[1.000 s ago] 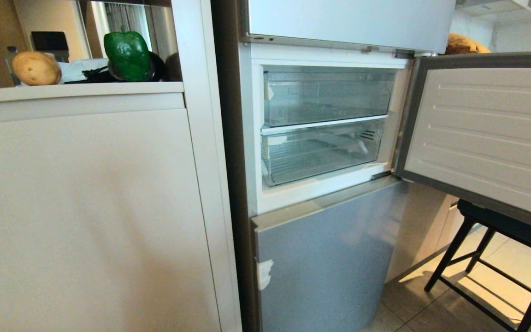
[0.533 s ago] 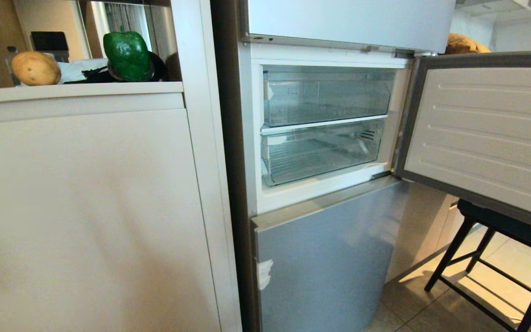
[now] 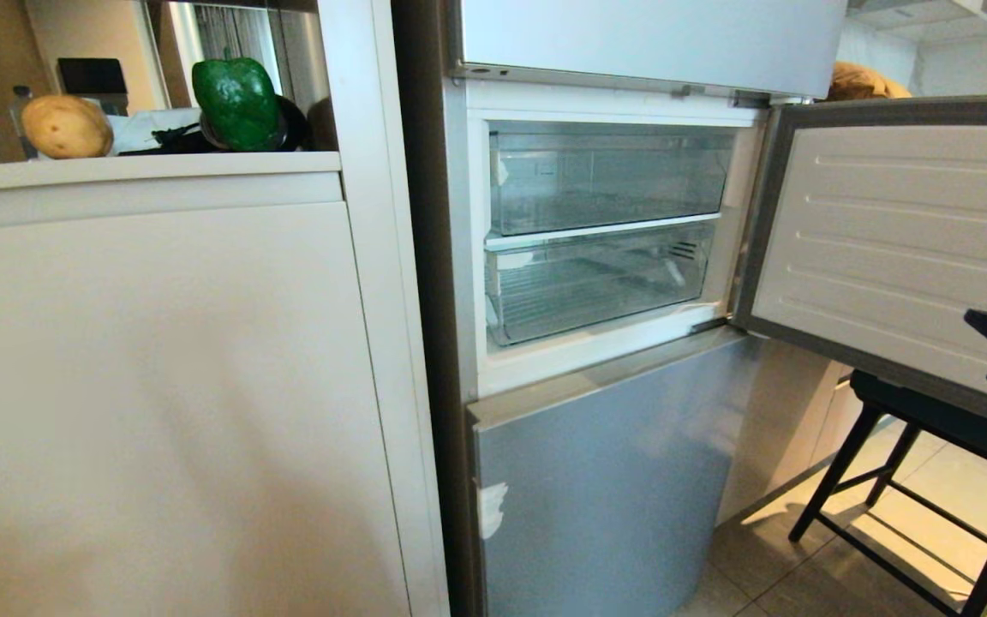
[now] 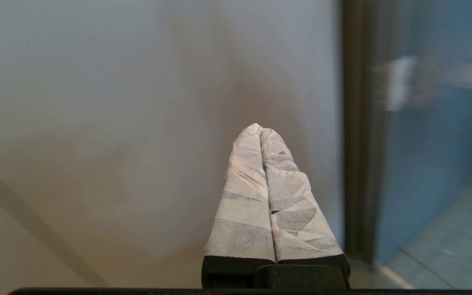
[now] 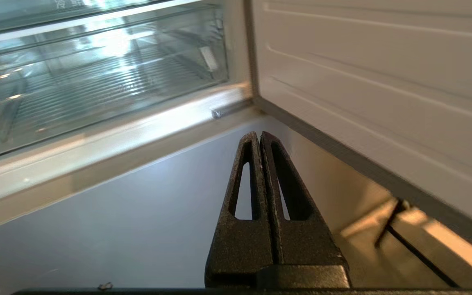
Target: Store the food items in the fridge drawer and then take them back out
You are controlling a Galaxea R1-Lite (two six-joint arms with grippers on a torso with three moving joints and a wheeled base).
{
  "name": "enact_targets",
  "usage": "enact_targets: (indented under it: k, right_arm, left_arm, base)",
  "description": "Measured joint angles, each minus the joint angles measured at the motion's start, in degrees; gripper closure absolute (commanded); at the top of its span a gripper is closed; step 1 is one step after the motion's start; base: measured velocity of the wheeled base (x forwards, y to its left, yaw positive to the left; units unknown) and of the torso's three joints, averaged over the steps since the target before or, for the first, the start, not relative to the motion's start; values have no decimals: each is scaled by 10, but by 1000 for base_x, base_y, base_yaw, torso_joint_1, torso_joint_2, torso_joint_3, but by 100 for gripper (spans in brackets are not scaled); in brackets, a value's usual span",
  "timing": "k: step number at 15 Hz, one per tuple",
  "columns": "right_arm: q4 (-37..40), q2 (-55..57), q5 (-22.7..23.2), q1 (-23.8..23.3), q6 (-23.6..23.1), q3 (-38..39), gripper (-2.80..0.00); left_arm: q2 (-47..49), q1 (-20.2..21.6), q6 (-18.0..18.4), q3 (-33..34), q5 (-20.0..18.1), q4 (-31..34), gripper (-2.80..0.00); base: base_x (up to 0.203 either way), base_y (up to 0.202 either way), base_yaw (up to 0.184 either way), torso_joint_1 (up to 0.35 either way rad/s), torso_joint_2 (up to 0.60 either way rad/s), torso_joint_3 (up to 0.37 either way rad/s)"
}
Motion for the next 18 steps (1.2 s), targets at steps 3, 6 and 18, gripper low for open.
enact_targets:
  k: [3, 6, 18]
  right_arm:
    - [-134, 133, 15, 10, -14, -26, 0]
    - [-229, 218, 42, 54, -22, -48, 0]
    - [-176, 330, 47, 244, 181, -204, 0]
  left_arm:
    - [-6, 0, -33, 23, -8, -44, 0]
    - [-7, 0, -72, 26, 2, -45, 0]
    - [-7, 0, -113, 27, 23, -46, 0]
  base:
    - [0, 0, 0, 0, 0, 0]
    - [0, 0, 0, 0, 0, 0]
    - [0, 0, 0, 0, 0, 0]
